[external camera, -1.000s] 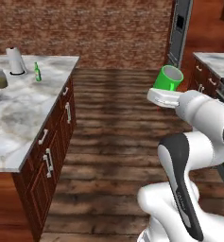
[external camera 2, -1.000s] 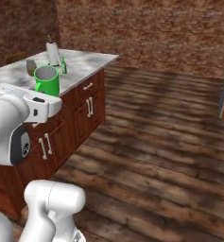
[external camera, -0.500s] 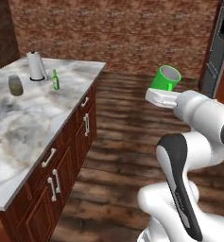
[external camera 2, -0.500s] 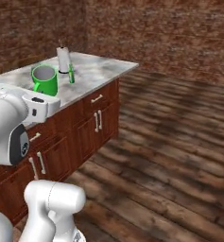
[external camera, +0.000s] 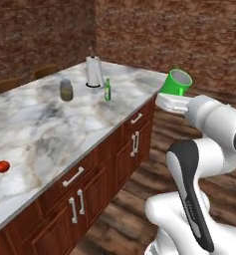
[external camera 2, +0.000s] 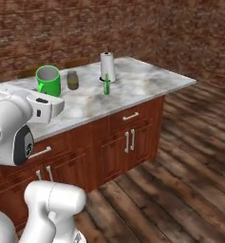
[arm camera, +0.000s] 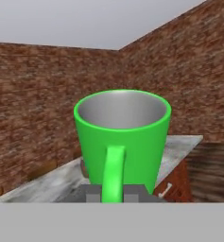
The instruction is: Open the cabinet directly in front. Then move the beer and the mug to the dining counter with the jar on it.
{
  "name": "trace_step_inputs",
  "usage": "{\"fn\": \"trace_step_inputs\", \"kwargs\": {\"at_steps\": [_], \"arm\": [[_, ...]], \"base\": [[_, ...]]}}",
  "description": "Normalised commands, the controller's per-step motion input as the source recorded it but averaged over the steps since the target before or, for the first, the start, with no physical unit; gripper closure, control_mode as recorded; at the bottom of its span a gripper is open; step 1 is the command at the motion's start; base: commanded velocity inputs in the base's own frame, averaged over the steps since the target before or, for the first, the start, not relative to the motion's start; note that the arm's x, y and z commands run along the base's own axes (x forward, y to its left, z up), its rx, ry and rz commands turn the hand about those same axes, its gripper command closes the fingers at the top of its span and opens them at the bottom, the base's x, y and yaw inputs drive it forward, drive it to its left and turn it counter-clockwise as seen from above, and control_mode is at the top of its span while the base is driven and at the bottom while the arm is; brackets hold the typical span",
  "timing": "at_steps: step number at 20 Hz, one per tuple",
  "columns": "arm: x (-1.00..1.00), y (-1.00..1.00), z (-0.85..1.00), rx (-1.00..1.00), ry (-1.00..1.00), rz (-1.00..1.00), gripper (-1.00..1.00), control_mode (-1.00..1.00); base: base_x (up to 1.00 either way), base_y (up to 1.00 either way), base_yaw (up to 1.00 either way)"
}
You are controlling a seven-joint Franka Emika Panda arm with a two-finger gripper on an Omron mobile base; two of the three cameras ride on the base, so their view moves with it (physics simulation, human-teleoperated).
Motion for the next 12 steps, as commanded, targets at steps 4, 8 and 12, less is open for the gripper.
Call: {"fn": "trace_step_inputs", "kwargs": {"at_steps": [4, 8, 12], "arm": [[0.0, 0.0, 0.0, 0.0, 0.0, 0.0, 1.0, 1.0], [0.0, 0.0, 0.0, 0.0, 0.0, 0.0, 1.0, 1.0], [0.0, 0.0, 0.0, 0.0, 0.0, 0.0, 1.0, 1.0]], "base": [[0.2, -0.03, 0.77], [0.32, -0.3, 0.66], [0.3, -0.59, 0.34]]}}
